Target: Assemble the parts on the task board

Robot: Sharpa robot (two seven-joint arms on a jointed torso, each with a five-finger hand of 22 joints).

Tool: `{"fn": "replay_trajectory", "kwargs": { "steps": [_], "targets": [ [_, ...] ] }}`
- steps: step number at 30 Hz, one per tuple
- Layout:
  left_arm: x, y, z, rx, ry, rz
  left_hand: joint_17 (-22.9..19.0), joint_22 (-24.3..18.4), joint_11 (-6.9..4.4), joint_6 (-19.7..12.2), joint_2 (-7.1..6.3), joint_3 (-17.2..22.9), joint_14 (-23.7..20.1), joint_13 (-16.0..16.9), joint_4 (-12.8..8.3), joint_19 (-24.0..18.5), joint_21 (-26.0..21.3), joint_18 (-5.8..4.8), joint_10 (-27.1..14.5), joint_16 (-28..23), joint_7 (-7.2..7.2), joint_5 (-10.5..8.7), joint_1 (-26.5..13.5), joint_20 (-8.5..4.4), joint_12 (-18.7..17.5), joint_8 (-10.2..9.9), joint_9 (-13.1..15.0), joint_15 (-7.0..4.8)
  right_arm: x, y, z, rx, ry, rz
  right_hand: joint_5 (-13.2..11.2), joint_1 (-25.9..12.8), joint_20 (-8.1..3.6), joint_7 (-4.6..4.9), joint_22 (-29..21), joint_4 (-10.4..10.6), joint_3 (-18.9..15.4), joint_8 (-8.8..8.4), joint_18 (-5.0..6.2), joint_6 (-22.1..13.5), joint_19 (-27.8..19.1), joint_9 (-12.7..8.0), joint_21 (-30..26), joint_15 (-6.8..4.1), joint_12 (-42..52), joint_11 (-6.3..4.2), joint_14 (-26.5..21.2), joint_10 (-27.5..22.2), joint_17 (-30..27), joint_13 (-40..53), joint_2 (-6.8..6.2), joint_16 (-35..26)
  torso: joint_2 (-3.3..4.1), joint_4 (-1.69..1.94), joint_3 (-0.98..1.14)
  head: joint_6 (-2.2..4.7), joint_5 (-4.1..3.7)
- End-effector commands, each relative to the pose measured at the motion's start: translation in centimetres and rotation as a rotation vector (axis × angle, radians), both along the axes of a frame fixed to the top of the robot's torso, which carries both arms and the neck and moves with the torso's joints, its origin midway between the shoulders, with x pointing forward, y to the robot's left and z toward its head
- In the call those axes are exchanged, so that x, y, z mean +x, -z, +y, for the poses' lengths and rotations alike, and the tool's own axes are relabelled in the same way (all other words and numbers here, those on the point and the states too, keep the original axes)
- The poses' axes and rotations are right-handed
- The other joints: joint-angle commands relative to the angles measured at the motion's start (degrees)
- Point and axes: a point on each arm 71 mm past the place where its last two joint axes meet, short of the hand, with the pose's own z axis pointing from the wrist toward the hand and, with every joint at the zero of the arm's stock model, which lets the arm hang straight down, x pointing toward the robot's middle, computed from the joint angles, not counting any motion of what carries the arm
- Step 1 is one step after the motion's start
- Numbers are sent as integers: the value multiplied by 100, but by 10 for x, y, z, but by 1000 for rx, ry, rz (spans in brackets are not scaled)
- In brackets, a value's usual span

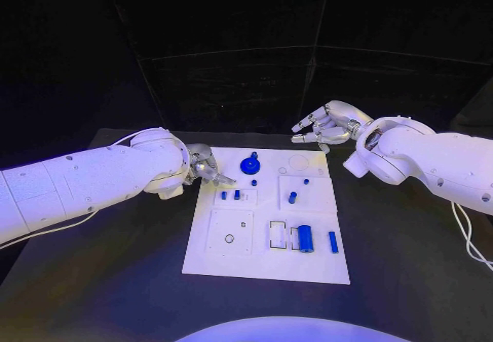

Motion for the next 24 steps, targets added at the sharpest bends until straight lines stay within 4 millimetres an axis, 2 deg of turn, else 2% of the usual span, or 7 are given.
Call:
{"fn": "replay_trajectory", "kwargs": {
  "steps": [1,5,6,10,13,18,24],
  "targets": [
    [4,-11,-3,-237,-47,-45,-494,-1866,203,-450,-14,-275,-152,-465,112,-924,-1818,351,-618,-1115,266,17,214,170,-565,-215,-164,197,0,-2,1,3,-8,-8,9,-23,0,-23,-7,7,-21,35,101,-10,33,8,-30,-16,-20,-7,201,5,-12,-6,34,-23,-2,1,4,8,-8],
    [7,-17,-4,-337,-36,-83,-3081,-2717,606,-981,96,-535,-1543,-1021,154,-1470,-2986,414,-1400,-3542,545,21,759,462,-1237,-511,-480,485,1,-2,1,3,-6,-8,9,-23,0,-23,-7,7,-21,35,101,-10,33,8,-30,-16,-20,-7,201,5,-12,-6,34,-23,1,1,4,15,-14],
    [8,-18,-5,-361,-25,-98,-3277,-2834,604,-1026,79,-572,-1626,-1130,95,-1482,-3142,439,-1479,-3760,579,30,943,499,-1330,-540,-540,531,1,-2,1,3,-6,-9,9,-23,0,-23,-7,7,-21,35,101,-10,33,8,-30,-16,-20,-7,201,5,-12,-6,34,-23,2,3,3,16,-19],
    [11,-22,-16,-440,63,-181,-3615,-3233,647,-1074,258,-473,-1648,-1565,-276,-1393,-3623,453,-1689,-4157,642,1,1797,596,-1632,-664,-806,583,1,-2,1,4,-5,-11,8,-25,0,-23,-18,9,-23,35,103,-10,28,8,-36,-16,-24,-7,200,3,-19,-10,34,-28,4,-3,0,36,-40],
    [10,-22,-26,-440,171,-263,-3712,-3350,659,-942,342,-205,-1664,-1844,-607,-1337,-3753,467,-1777,-4252,637,28,2381,564,-1879,-813,-985,584,1,-2,1,5,-3,-16,8,-24,0,-23,-35,9,-23,35,106,-10,19,8,-44,-16,-46,-7,196,-7,-39,-27,33,-40,8,-8,-4,57,-59],
    [7,-17,-47,-354,354,-392,-3861,-3472,613,-547,226,134,-1590,-2453,-880,-1187,-3862,465,-1488,-4361,586,32,2704,483,-2333,-1266,-1412,535,1,-3,2,10,-2,-25,19,36,0,-22,-175,-20,-9,31,130,-18,-55,6,-126,-17,-199,-8,161,-91,-172,-149,43,-138,3,-8,2,82,-77],
    [7,-7,-66,-252,477,-457,-3919,-3491,612,-186,16,328,-1198,-3021,-1025,-836,-3789,459,-1289,-4265,558,26,2580,449,-2741,-1688,-1787,491,1,-4,4,16,-1,-38,22,154,-2,-23,-456,-81,34,34,174,-14,-205,7,-309,-20,-649,-12,81,-315,-451,-511,71,-365,5,-6,0,109,-101]
  ]
}}
